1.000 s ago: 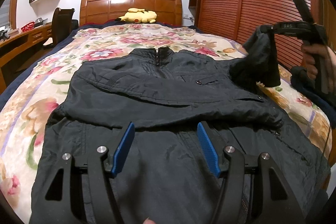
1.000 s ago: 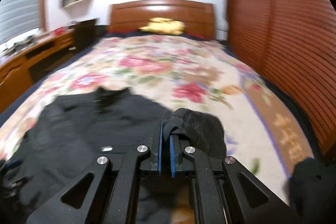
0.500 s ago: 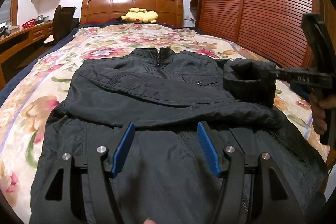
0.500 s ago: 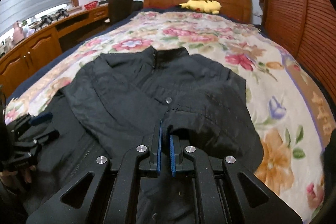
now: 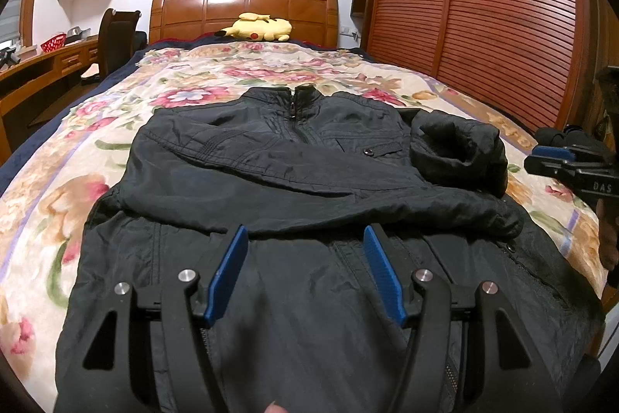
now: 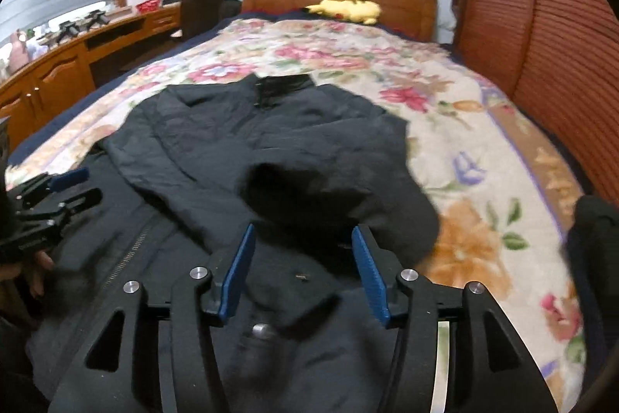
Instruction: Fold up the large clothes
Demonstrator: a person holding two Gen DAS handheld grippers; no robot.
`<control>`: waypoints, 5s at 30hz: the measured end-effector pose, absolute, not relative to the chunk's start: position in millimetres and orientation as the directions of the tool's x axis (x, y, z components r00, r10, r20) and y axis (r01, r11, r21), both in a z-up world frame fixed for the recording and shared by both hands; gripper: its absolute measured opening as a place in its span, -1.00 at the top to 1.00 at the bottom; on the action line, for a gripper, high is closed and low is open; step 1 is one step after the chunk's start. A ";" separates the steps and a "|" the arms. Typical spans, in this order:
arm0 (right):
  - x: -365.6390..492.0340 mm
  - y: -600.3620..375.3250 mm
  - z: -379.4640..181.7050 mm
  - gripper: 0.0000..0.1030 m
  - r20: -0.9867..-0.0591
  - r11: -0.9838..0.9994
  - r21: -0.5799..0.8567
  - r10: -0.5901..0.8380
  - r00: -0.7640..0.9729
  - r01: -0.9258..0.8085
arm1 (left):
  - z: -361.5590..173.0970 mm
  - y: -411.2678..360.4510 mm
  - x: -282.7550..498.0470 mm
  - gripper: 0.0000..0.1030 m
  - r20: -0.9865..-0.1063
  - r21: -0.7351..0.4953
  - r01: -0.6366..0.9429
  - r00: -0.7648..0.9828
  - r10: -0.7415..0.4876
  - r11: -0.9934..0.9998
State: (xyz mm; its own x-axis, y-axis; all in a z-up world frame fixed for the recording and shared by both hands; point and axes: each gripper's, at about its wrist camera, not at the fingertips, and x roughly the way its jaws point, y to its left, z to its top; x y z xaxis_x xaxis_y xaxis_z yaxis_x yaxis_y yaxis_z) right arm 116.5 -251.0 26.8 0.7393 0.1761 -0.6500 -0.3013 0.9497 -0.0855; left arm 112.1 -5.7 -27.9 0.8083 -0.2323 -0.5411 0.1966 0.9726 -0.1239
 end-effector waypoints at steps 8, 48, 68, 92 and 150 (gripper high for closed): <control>143.8 -279.7 8.3 -0.22 -0.687 0.964 -0.142 0.067 0.724 -0.225 | -28.1 -5.8 112.5 -0.20 -0.542 -0.125 0.196 0.808 -0.233 0.973; 161.4 -110.1 110.4 0.86 -0.452 0.863 -0.276 0.272 0.850 -0.423 | 14.3 91.8 68.5 -0.21 -0.462 -0.120 0.071 0.879 -0.119 0.990; 142.4 -37.2 39.0 0.25 -0.676 0.786 -0.239 0.286 0.679 -0.570 | 15.9 122.9 61.3 -0.21 -0.455 -0.138 0.007 0.888 -0.070 0.990; 127.6 -168.9 -9.3 -0.11 -0.699 0.899 -0.224 0.120 0.705 -0.376 | -17.7 78.0 89.6 -0.22 -0.598 -0.038 0.082 0.797 -0.089 0.996; 133.7 -222.0 -51.8 -0.16 -0.677 0.950 -0.075 0.175 0.715 -0.303 | -27.6 32.6 62.9 1.00 -0.687 -0.010 0.252 0.701 -0.189 0.968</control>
State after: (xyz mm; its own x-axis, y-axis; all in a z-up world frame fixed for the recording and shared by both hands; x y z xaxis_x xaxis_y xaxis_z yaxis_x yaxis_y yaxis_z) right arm 133.7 -222.0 -51.8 0.7150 0.1746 -0.6770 -0.3028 0.9501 -0.0749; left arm 62.9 32.6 -27.6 0.7013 -0.1893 -0.6872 0.2518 0.9677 -0.0097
